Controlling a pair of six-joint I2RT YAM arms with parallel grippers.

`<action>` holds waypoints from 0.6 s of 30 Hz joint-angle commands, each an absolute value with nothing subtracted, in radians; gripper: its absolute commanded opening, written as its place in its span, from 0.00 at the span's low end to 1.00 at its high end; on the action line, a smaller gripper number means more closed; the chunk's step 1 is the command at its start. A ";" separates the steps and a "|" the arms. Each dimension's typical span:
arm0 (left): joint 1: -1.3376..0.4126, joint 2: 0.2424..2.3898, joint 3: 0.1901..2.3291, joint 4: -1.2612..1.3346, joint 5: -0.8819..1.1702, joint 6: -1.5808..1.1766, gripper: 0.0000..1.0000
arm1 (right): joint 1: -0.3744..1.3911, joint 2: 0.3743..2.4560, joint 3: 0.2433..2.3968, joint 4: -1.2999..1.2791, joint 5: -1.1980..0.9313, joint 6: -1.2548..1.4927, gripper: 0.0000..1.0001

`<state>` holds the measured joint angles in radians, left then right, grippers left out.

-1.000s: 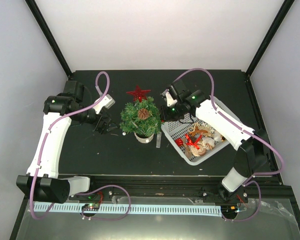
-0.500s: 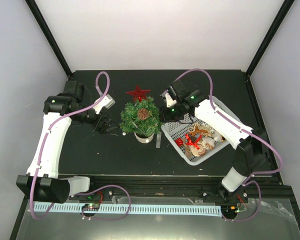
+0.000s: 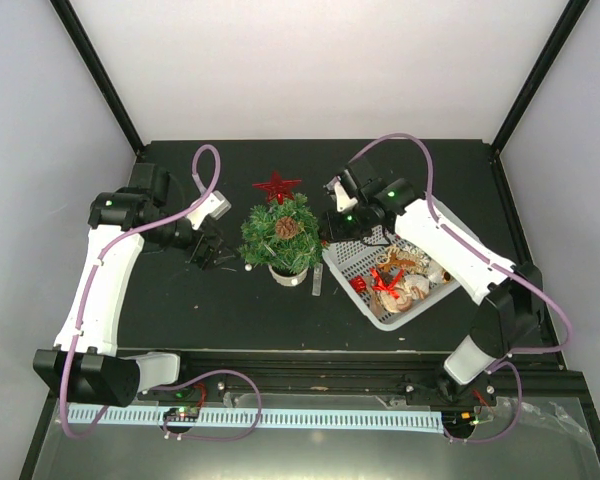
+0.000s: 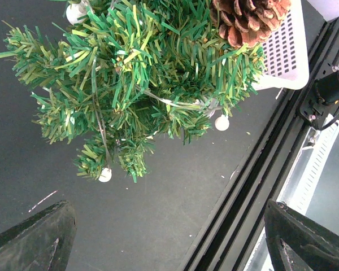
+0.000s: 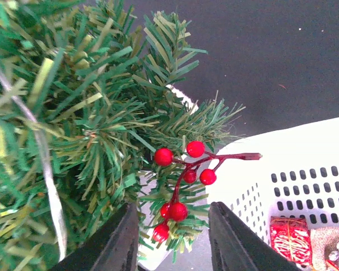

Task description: Decorate the small christmas tree

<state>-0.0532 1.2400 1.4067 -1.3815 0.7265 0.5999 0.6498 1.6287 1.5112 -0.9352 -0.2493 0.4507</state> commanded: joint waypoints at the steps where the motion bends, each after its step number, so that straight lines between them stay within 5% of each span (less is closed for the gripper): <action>1: -0.045 1.235 1.400 -1.370 0.755 0.615 0.91 | 0.648 1.578 1.534 -0.923 -0.236 0.451 0.39; 9: -0.046 1.233 1.402 -1.373 0.753 0.619 0.91 | 0.609 1.521 1.489 -0.887 -0.243 0.480 0.43; 18: -0.046 1.229 1.401 -1.371 0.752 0.616 0.91 | 0.549 1.495 1.436 -0.954 -0.169 0.498 0.11</action>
<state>-0.0532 1.2396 1.4017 -1.3815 0.7269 0.6010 0.5674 1.4990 1.4567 -0.9077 -0.2268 0.4843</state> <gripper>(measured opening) 0.909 0.131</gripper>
